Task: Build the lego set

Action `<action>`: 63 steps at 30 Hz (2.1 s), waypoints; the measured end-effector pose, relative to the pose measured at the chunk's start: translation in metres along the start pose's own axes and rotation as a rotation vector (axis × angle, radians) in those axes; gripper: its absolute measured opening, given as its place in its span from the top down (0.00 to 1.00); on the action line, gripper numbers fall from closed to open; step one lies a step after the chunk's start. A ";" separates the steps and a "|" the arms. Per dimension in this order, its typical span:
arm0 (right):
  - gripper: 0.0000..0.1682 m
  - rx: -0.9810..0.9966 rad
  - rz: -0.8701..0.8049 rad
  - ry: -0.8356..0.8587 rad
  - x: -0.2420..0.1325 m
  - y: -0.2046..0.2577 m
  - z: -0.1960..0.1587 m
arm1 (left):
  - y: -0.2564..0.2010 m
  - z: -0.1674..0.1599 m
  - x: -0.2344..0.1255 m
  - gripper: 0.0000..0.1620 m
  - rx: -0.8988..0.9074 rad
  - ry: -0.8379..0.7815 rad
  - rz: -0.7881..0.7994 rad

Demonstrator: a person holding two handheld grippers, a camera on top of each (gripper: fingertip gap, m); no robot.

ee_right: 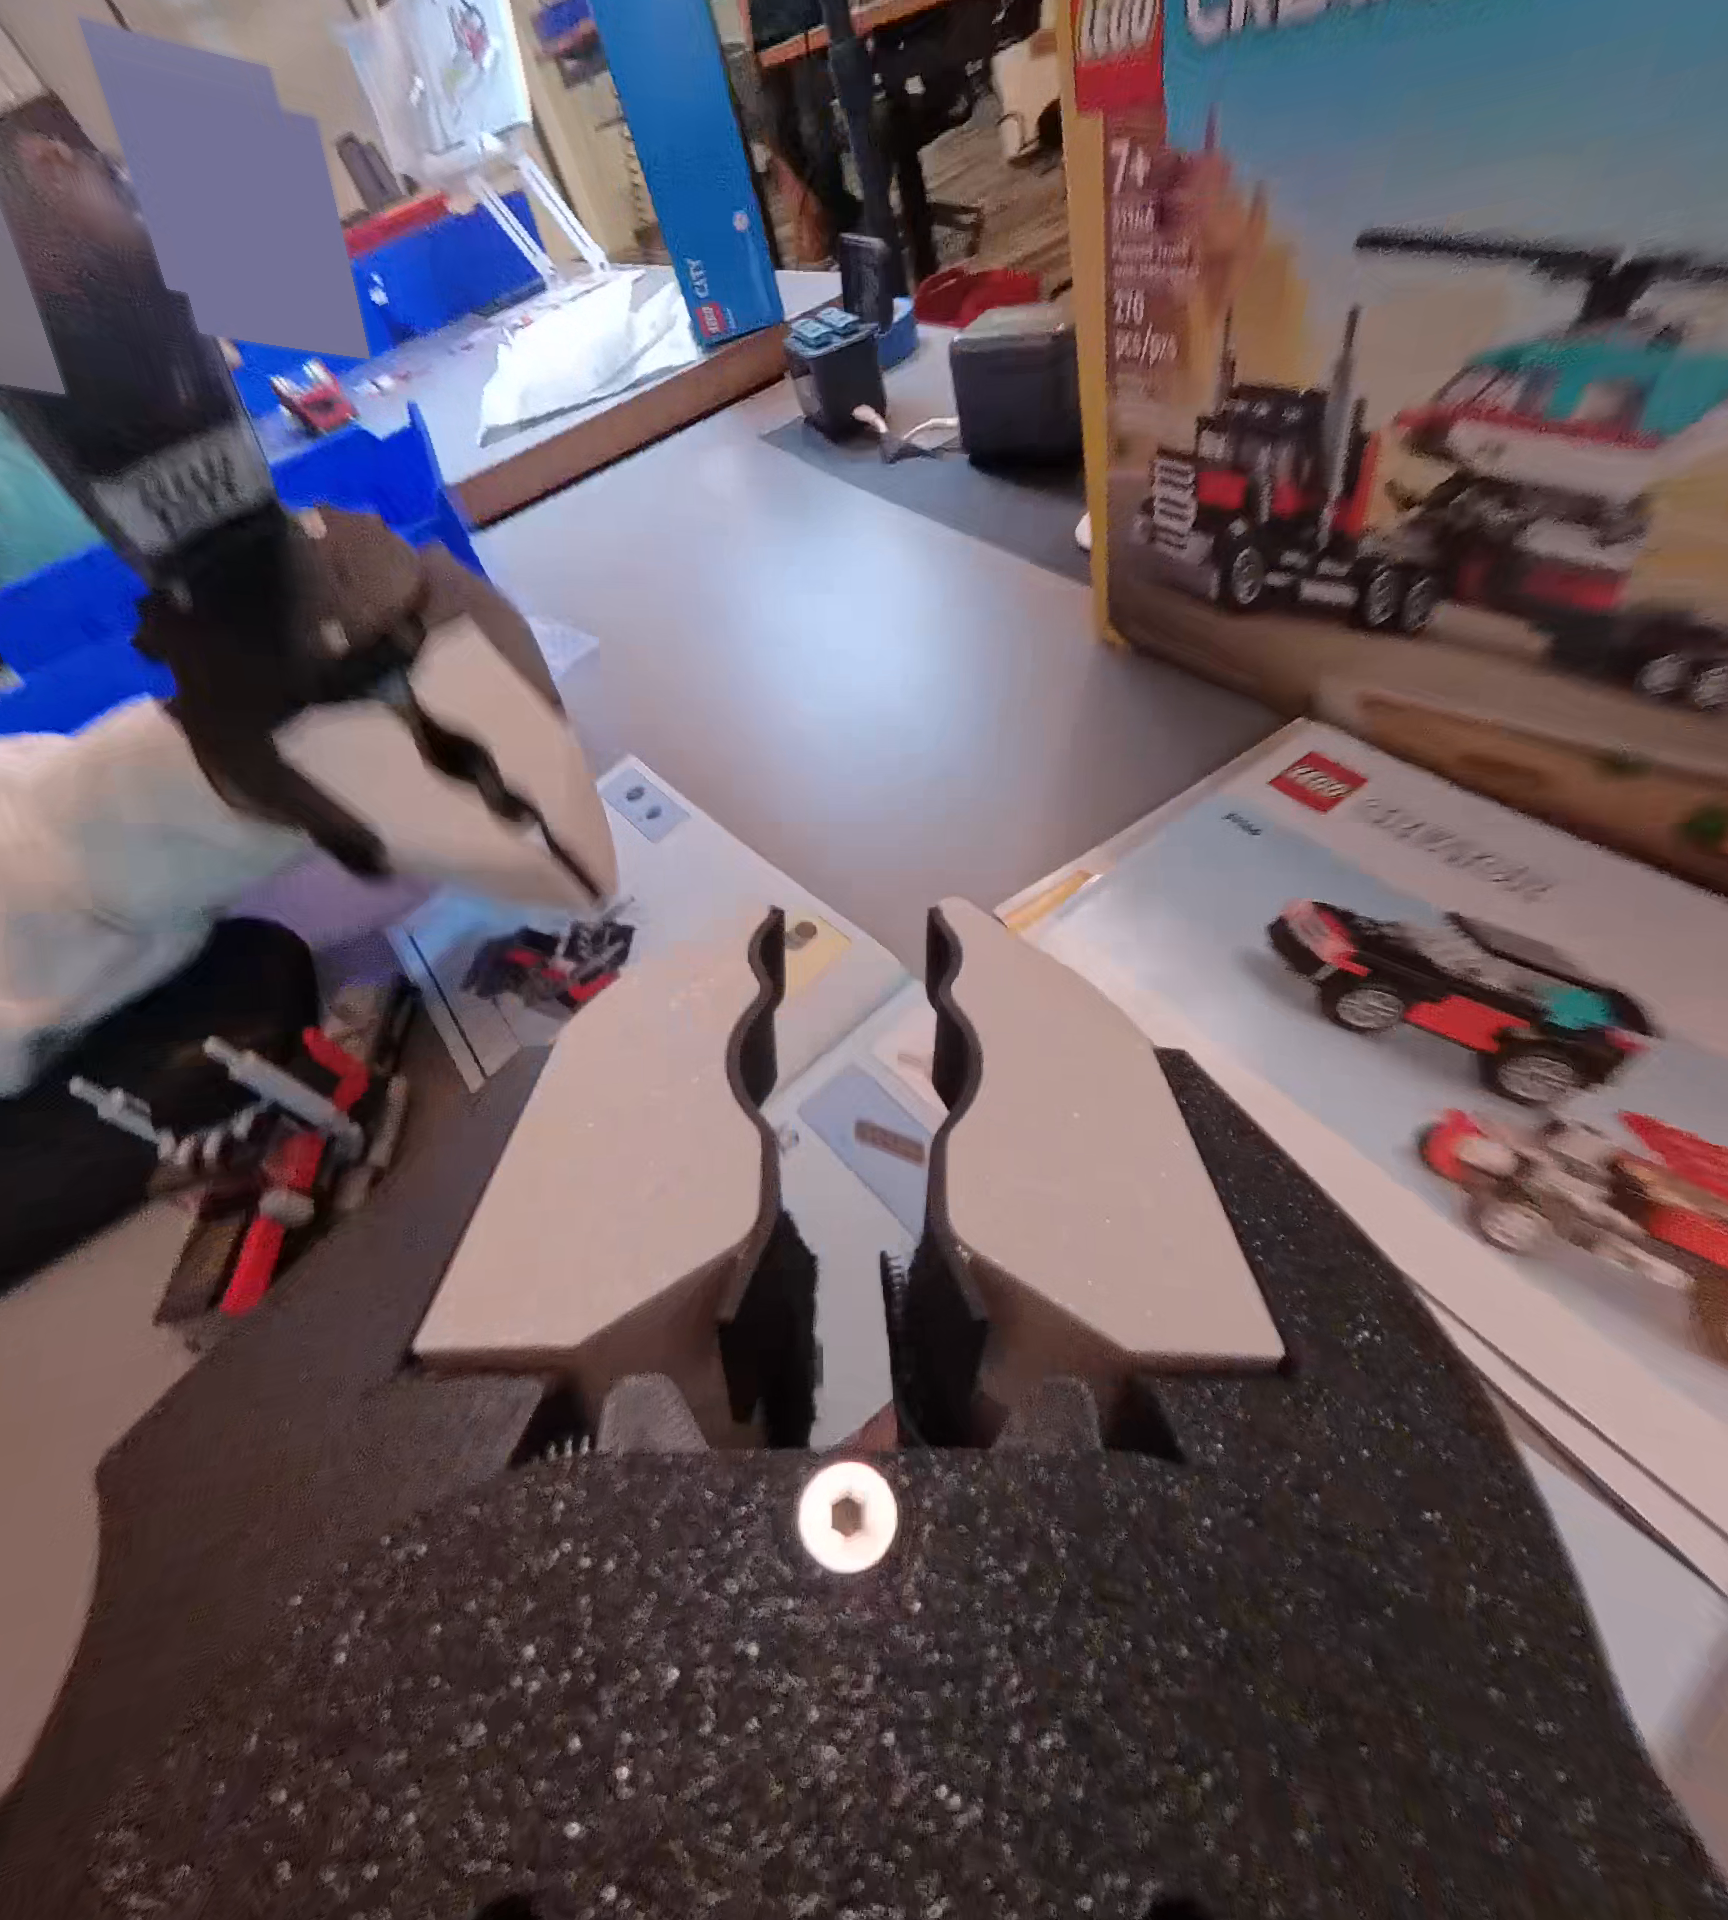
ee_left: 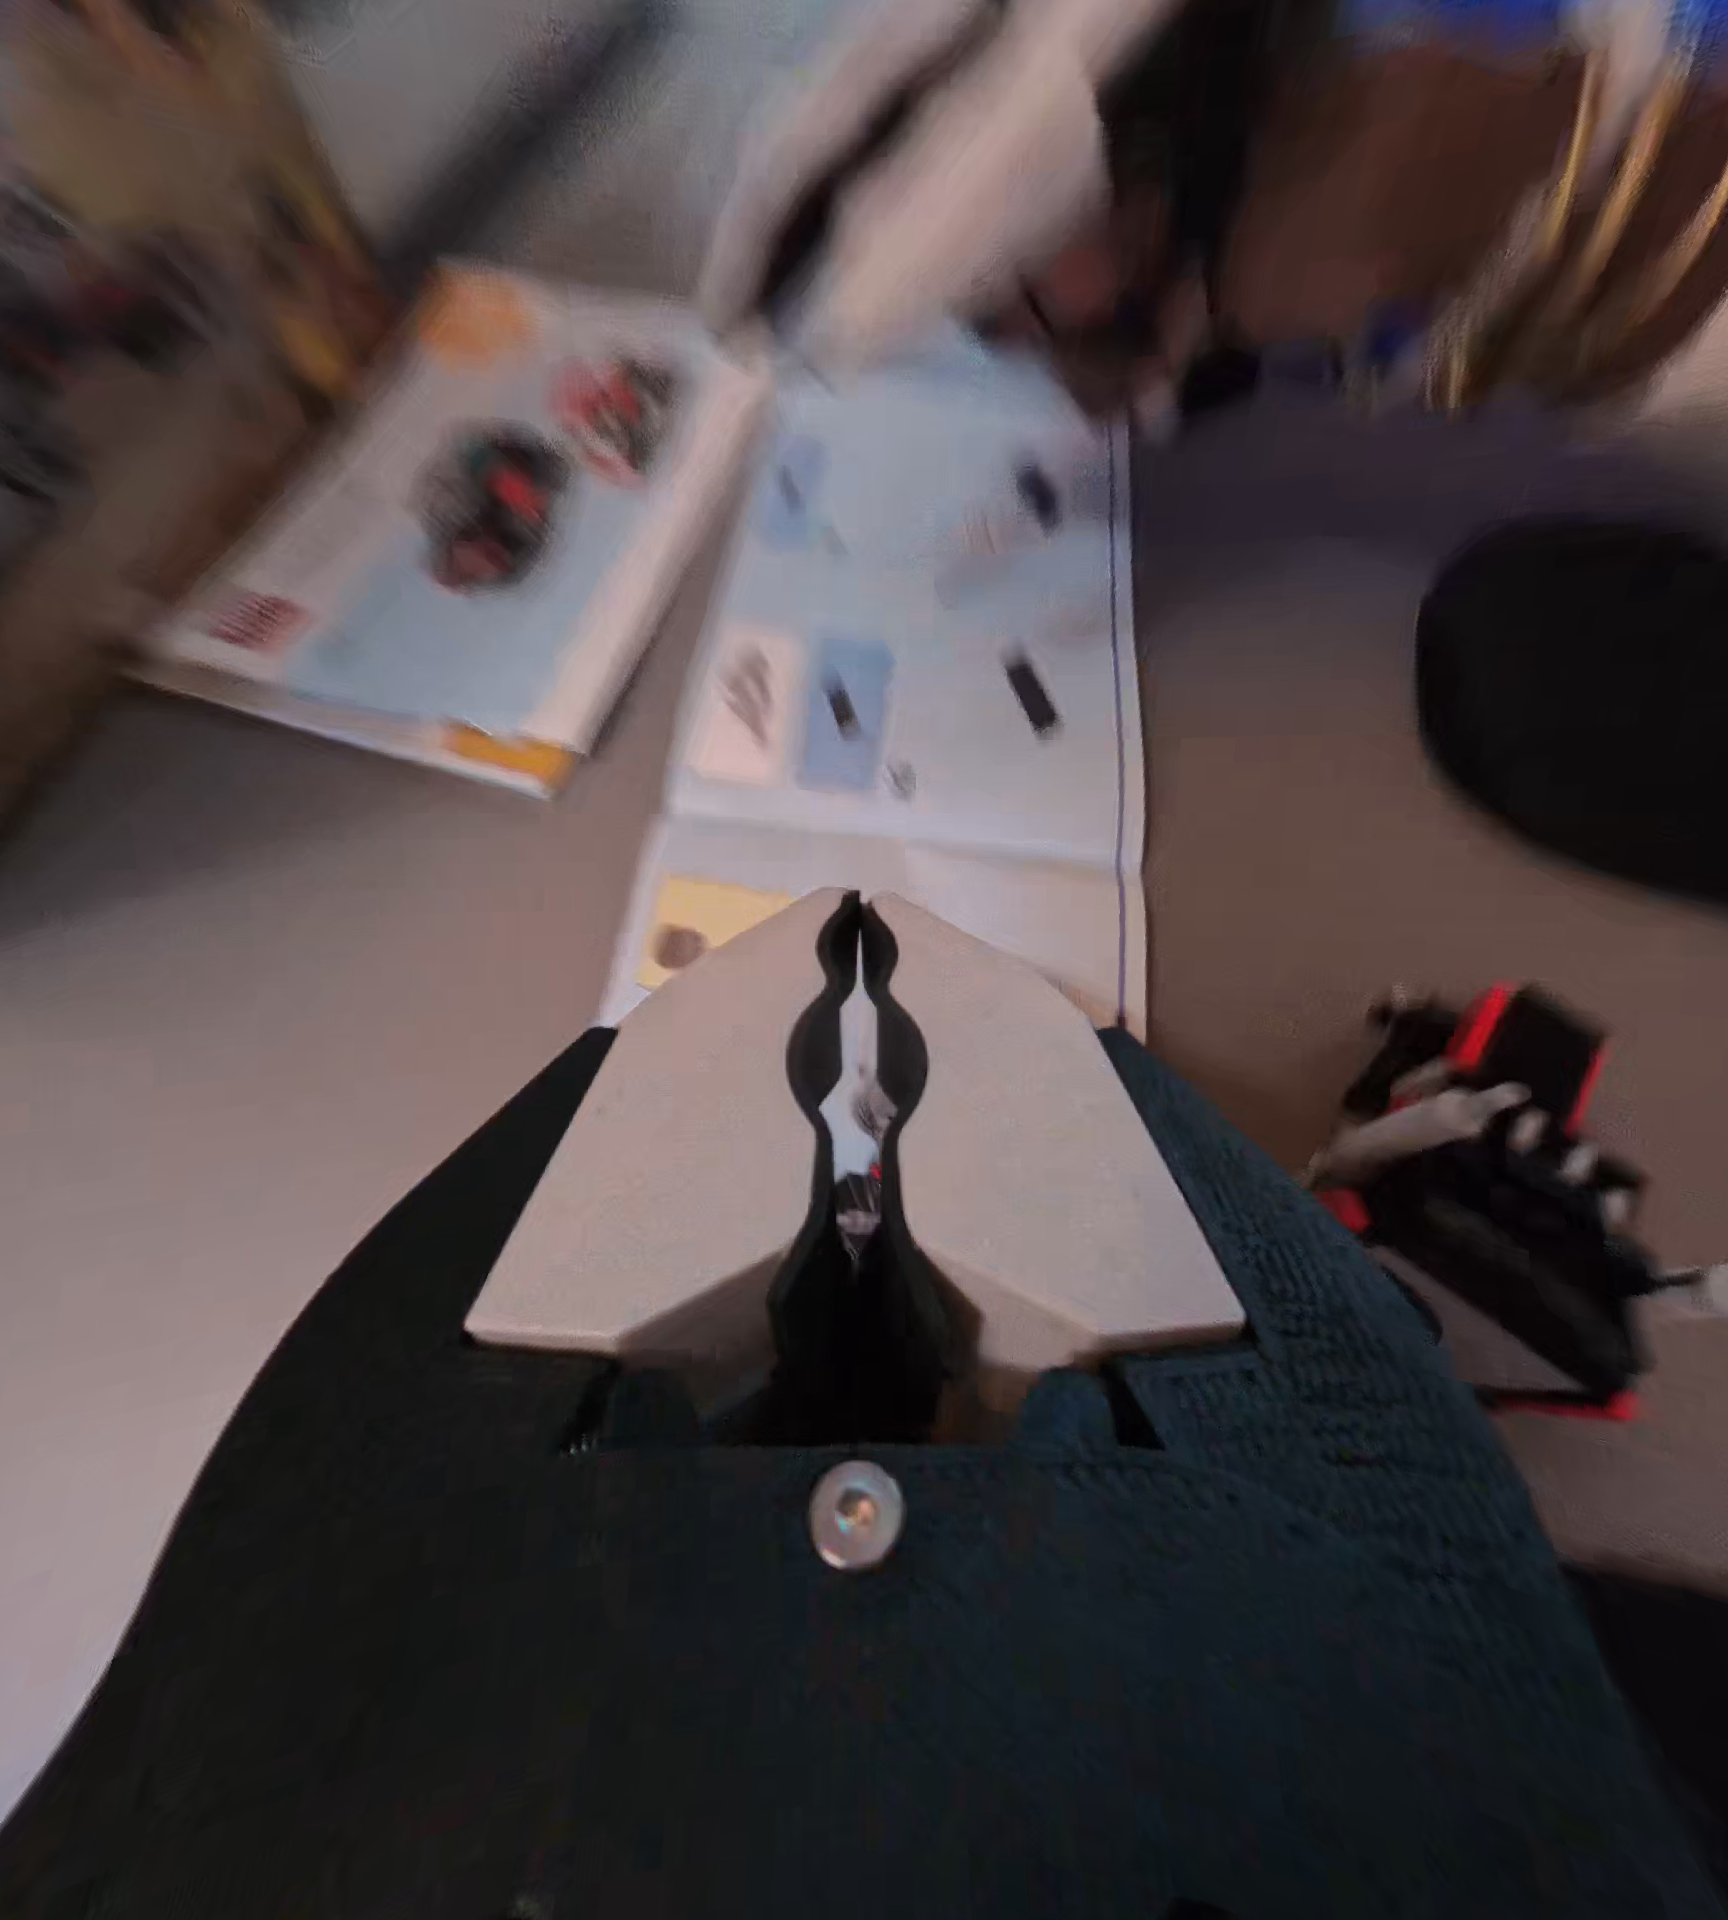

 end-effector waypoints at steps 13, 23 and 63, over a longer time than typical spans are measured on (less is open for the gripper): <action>0.62 -0.285 -0.083 0.413 0.031 0.036 -0.090 | 0.057 -0.039 -0.100 0.78 -0.314 -0.267 0.466; 0.64 -0.225 -0.194 0.388 0.039 0.027 -0.084 | 0.061 -0.048 -0.102 0.78 -0.317 -0.303 0.555; 0.73 -0.264 -0.161 0.390 0.046 0.048 -0.090 | 0.069 -0.067 -0.109 0.78 -0.389 -0.200 0.658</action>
Point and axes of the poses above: each gripper's, where its closed fingertips meet, x out along the fingers, z out of its top, y = z × x across the jaws, the point moved 3 cm from there along -x, back along the fingers, and after that the axes turned 6 degrees about x, right-handed, at the moved point
